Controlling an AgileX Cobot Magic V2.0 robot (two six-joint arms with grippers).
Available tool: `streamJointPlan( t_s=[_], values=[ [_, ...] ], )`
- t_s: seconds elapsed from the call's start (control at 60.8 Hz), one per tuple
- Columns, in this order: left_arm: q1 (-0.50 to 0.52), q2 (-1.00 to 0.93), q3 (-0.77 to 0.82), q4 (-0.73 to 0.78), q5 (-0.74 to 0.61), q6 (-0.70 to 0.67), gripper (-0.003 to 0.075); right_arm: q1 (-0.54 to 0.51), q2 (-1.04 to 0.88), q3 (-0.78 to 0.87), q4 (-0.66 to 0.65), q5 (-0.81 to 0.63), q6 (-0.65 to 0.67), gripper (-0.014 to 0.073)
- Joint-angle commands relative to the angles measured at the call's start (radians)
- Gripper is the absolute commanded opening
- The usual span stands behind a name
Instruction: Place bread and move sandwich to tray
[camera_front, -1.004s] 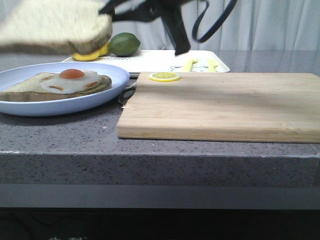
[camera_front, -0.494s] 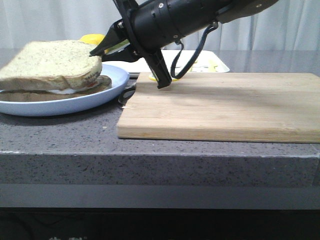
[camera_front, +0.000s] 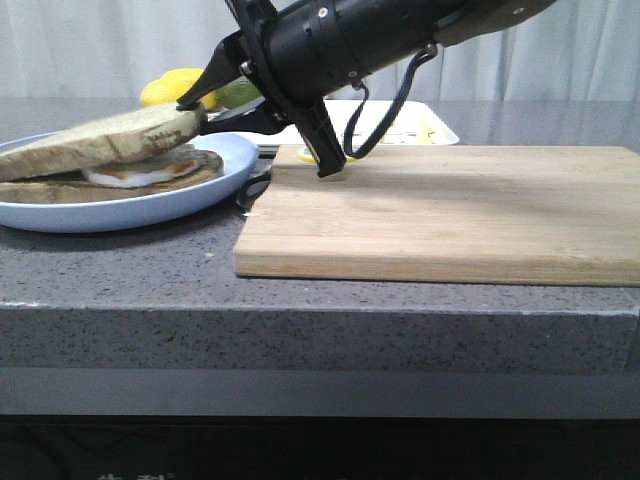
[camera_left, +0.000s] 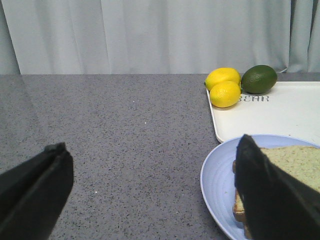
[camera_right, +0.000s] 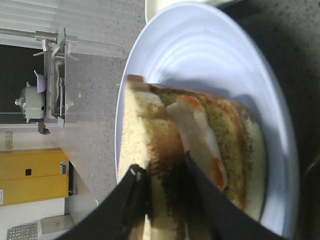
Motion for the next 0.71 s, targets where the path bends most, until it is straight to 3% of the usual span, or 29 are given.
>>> streamJointPlan(
  t_s=[0.0,0.23,0.362,0.461,0.691],
  values=[
    [-0.005,0.007,-0.033,-0.001,-0.082,-0.008,0.064,-0.015,-0.055,-0.033,0.0,0.032,-0.013,0.0241],
    [-0.005,0.007,-0.033,-0.001,-0.082,-0.008,0.064,-0.079,-0.061,-0.03,-0.047,0.135,-0.013,0.0241],
    [-0.005,0.007,-0.033,-0.001,-0.082,-0.008,0.064,-0.114,-0.103,-0.03,-0.168,0.174,-0.01,0.0238],
    [-0.005,0.007,-0.033,-0.001,-0.082,-0.008,0.064,-0.123,-0.176,-0.03,-0.387,0.164,0.048,0.0218],
    [-0.005,0.007,-0.033,-0.001,-0.082,-0.008,0.064,-0.131,-0.357,-0.03,-1.086,0.211,0.313,0.0028]
  ],
)
